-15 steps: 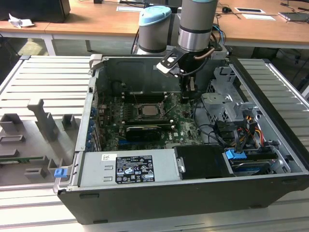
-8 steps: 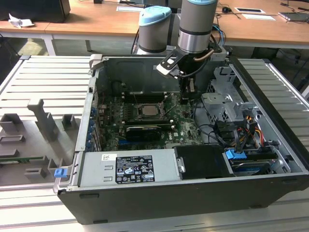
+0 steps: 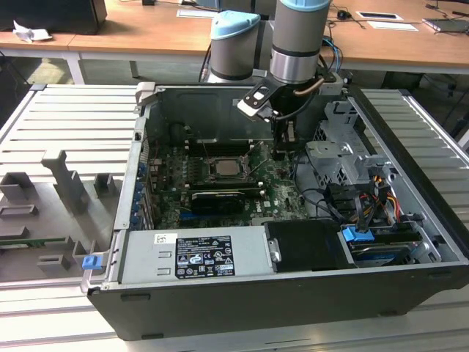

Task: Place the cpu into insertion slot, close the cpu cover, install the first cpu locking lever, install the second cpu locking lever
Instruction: 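Close the cpu cover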

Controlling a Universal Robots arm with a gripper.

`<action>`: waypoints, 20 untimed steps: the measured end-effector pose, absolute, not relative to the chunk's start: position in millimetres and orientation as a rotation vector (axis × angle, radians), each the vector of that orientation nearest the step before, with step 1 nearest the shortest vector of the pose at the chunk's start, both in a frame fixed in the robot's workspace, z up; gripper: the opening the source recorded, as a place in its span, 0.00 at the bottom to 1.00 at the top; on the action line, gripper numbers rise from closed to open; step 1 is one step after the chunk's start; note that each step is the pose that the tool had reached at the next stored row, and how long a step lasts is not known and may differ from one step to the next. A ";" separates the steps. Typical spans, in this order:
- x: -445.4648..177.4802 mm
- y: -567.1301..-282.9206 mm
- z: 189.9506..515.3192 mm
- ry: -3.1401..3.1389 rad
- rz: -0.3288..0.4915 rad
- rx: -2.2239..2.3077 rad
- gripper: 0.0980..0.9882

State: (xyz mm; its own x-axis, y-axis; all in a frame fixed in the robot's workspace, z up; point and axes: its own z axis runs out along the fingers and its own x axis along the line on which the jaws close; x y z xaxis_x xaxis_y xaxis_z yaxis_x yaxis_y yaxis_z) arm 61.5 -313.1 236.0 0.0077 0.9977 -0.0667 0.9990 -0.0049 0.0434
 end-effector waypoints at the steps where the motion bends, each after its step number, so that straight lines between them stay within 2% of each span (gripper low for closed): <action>1: 61.6 -313.1 235.5 2.159 -0.026 2.173 0.01; 20: 61.5 -313.2 236.2 2.163 -0.020 2.177 0.01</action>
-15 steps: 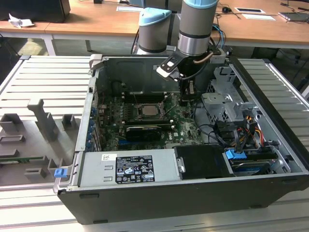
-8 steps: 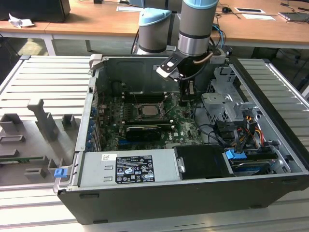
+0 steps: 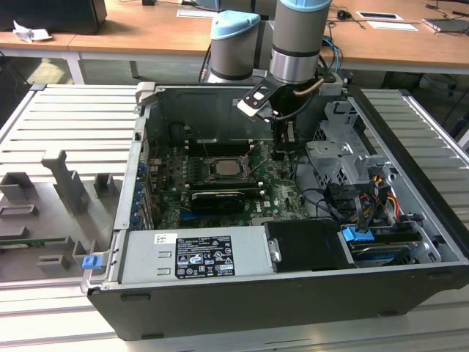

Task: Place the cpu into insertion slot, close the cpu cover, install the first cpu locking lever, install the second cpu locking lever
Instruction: 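Close the cpu cover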

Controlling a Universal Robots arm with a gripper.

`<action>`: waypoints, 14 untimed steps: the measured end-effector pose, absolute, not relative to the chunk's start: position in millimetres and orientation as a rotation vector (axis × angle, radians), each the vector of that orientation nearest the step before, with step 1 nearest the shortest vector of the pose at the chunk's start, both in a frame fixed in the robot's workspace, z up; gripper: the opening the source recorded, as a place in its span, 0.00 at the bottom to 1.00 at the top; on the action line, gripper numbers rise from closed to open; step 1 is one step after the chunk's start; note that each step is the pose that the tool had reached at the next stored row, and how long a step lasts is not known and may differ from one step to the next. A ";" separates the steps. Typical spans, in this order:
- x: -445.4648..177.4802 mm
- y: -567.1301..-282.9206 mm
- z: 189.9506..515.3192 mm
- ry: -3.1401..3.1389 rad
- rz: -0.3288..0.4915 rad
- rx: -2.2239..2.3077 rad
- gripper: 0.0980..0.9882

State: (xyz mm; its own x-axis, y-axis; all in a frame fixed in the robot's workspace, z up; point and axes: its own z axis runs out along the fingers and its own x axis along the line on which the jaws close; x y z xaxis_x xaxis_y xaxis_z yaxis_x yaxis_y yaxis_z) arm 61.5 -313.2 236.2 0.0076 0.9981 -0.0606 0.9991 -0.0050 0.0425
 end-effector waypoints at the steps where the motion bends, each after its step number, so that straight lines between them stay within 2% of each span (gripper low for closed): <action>1: 61.5 -313.2 236.2 2.163 -0.020 2.177 0.01; 14: 51.9 -313.2 241.2 2.165 -0.015 2.179 0.01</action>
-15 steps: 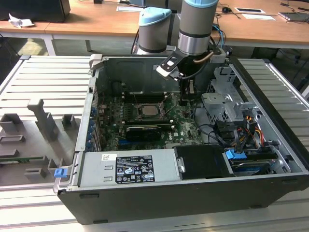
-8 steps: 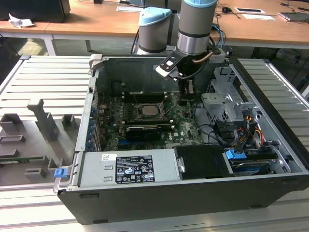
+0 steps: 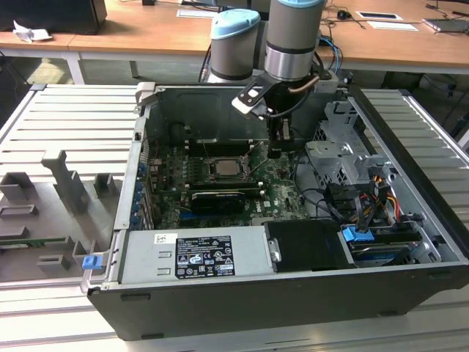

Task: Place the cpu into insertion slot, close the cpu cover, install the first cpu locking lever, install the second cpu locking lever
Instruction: 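Close the cpu cover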

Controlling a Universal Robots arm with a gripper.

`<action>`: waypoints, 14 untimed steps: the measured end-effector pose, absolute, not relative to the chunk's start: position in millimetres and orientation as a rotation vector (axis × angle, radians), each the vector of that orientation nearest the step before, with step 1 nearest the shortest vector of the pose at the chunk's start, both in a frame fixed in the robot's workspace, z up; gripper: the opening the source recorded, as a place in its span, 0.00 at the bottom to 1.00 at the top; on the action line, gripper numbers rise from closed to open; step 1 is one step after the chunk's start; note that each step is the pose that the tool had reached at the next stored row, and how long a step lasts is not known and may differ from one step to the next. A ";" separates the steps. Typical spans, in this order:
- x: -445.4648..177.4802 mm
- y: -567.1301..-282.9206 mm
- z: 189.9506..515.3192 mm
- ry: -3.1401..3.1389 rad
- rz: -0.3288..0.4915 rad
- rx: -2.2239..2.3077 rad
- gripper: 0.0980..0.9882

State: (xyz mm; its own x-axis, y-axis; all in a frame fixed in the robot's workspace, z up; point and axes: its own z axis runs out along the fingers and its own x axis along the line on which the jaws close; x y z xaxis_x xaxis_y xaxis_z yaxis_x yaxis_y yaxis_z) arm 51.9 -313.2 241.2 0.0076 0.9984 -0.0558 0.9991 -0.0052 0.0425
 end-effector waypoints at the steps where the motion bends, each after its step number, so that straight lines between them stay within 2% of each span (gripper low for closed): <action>1: 51.7 -313.2 241.6 2.166 -0.014 2.180 0.01; 14: 35.2 -313.2 241.9 2.166 -0.013 2.180 0.01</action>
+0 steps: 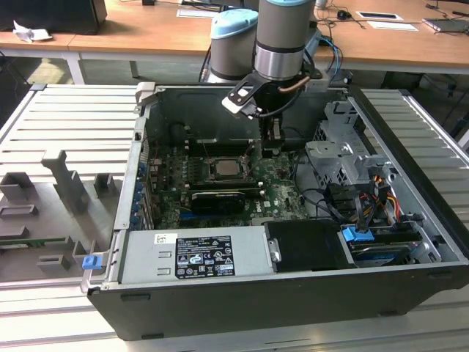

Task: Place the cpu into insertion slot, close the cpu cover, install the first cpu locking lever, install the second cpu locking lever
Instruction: 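Close the cpu cover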

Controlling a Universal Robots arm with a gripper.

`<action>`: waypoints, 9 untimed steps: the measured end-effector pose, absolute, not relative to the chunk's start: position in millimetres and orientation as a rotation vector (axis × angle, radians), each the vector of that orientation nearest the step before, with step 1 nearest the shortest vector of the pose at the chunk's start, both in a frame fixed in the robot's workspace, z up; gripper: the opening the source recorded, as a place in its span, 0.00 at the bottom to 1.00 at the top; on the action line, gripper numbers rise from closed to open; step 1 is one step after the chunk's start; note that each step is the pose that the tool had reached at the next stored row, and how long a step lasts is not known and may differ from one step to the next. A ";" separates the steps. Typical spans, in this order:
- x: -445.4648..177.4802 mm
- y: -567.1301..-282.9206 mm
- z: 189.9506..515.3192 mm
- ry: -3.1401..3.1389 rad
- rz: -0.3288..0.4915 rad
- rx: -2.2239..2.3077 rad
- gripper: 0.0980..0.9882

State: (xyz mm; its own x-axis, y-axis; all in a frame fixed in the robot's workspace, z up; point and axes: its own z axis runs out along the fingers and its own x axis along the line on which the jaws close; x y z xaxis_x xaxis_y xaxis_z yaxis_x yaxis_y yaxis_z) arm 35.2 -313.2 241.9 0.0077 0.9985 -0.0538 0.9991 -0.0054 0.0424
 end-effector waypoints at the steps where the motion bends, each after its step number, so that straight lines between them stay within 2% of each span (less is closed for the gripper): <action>1: 33.8 -313.2 241.9 2.166 -0.013 2.180 0.01; 9: 28.3 -313.2 241.9 2.166 -0.013 2.180 0.01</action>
State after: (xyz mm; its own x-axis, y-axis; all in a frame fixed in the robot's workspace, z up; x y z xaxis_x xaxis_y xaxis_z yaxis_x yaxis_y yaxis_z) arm 28.3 -313.2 241.9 0.0076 0.9985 -0.0539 0.9991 -0.0053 0.0424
